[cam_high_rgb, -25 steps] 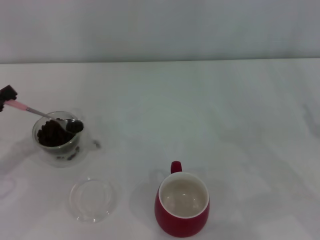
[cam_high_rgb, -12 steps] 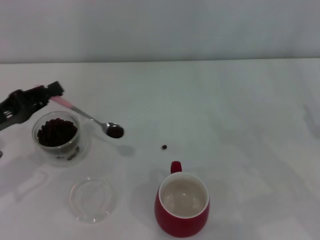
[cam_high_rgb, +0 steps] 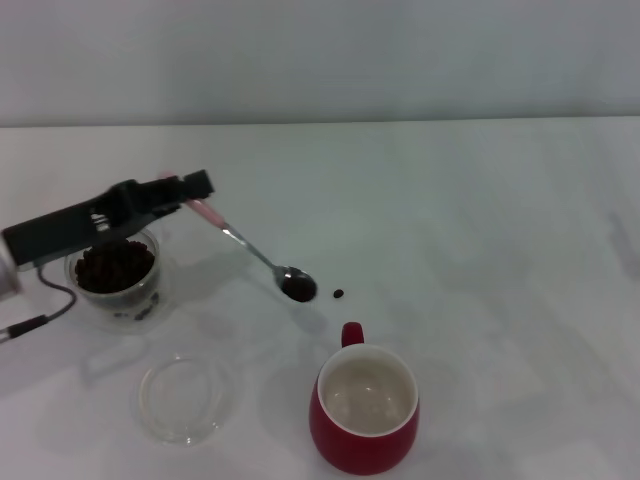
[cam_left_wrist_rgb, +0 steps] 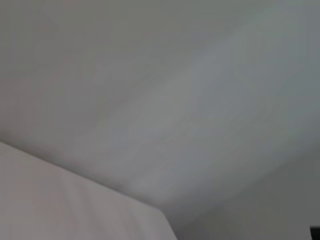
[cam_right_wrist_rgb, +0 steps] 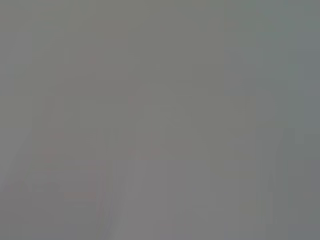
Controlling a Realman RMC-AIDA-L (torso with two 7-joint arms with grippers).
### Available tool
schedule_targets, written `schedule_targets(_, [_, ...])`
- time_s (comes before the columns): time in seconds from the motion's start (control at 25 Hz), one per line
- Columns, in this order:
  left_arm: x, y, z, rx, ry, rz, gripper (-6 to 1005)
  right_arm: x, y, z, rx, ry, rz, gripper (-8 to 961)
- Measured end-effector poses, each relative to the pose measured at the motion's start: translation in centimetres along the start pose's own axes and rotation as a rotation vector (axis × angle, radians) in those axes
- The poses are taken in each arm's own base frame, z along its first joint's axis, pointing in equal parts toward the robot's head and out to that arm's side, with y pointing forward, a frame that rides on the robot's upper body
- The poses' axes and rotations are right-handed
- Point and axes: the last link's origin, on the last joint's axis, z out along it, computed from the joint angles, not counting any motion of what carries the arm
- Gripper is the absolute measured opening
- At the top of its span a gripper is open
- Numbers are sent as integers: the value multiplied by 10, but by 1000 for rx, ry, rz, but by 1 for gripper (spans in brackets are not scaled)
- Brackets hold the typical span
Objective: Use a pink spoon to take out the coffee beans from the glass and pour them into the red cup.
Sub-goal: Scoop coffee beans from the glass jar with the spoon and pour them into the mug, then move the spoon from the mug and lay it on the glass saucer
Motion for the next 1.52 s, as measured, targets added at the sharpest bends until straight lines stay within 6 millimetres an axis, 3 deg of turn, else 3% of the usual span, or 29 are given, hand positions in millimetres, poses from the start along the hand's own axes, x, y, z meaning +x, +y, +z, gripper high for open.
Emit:
schedule_targets(0.8, [-10,30,80,-50,-347,219,135,0,-4,-2,20,5,-6,619])
schedule_targets(1.52, [9,49,91,-67,-350,378,136,0,-6,-2,24,5,-13,619])
